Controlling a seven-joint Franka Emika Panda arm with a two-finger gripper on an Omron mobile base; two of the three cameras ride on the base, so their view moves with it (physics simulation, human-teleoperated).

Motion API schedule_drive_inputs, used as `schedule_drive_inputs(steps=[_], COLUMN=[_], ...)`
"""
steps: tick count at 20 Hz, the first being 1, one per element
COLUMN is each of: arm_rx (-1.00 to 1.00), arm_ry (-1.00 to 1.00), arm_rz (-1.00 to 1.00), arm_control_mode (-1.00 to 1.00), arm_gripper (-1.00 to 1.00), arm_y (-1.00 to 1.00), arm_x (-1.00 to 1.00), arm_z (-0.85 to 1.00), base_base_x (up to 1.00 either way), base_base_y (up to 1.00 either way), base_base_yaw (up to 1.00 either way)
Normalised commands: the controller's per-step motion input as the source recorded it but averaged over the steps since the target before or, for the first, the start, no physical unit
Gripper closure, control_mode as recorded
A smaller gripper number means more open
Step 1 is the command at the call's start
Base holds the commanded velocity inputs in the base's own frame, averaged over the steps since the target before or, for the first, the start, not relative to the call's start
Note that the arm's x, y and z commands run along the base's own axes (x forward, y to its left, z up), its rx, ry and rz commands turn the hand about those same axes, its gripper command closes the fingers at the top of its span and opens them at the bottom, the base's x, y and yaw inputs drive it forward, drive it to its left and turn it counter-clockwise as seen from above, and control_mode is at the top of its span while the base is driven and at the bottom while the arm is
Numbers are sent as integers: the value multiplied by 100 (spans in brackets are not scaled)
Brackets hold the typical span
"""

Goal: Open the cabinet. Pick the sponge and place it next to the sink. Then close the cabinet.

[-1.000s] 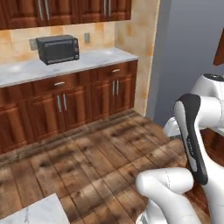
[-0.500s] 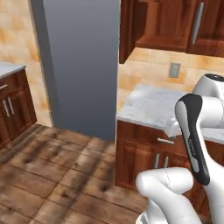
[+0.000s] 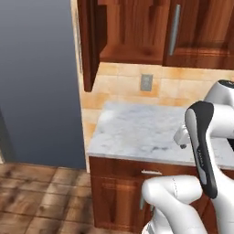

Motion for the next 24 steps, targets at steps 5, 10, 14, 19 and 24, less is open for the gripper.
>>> schedule_drive_inputs(steps=[5,10,14,19,24], arm_rx=[0,0,0,0,0], arm_ry=[0,0,0,0,0], arm_rz=[0,0,0,0,0], arm_control_mode=[100,100,100,100,100], arm_gripper=[-100,-100,-100,-100,-100], arm_y=[0,0,0,0,0], arm_x=[0,0,0,0,0], arm_z=[0,0,0,0,0], base_base_x=[75,35,40,52,58], base_base_y=[24,59,62,53,37], base_base_yaw=[-30,-86,-53,-3,5])
